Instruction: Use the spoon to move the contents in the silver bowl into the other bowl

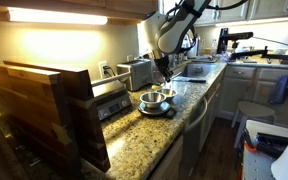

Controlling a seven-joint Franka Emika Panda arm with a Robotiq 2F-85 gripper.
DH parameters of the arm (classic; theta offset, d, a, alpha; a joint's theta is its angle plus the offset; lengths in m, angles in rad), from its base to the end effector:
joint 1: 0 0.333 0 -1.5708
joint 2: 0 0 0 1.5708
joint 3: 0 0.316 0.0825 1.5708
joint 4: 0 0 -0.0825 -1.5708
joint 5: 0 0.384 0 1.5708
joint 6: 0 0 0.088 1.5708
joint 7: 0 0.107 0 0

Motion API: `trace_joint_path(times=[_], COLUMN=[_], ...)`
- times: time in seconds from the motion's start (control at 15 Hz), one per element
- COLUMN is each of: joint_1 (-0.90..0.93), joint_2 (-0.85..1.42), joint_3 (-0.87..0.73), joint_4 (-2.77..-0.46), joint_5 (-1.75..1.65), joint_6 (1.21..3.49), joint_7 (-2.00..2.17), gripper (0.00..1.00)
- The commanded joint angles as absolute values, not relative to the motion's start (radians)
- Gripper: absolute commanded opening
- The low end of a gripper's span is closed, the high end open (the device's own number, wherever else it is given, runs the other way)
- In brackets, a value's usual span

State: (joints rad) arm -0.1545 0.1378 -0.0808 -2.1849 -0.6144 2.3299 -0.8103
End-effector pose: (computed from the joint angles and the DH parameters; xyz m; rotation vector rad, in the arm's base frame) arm 0.5354 -0.1381 0.3289 2.3913 1.3135 -0.3090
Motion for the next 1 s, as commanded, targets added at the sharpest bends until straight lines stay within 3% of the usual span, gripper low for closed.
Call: trace_joint_path(times=[0.0, 0.93], joint_1=[-0.138, -0.112], joint_2=[0.081, 0.072], joint_3=[-0.081, -0.058], joint_4=[-2.23, -2.257], joint_5=[-0.594, -0.604], joint_6=[2.303, 2.298], joint_7=[-0.835, -0.81], gripper=[0.07, 0.07])
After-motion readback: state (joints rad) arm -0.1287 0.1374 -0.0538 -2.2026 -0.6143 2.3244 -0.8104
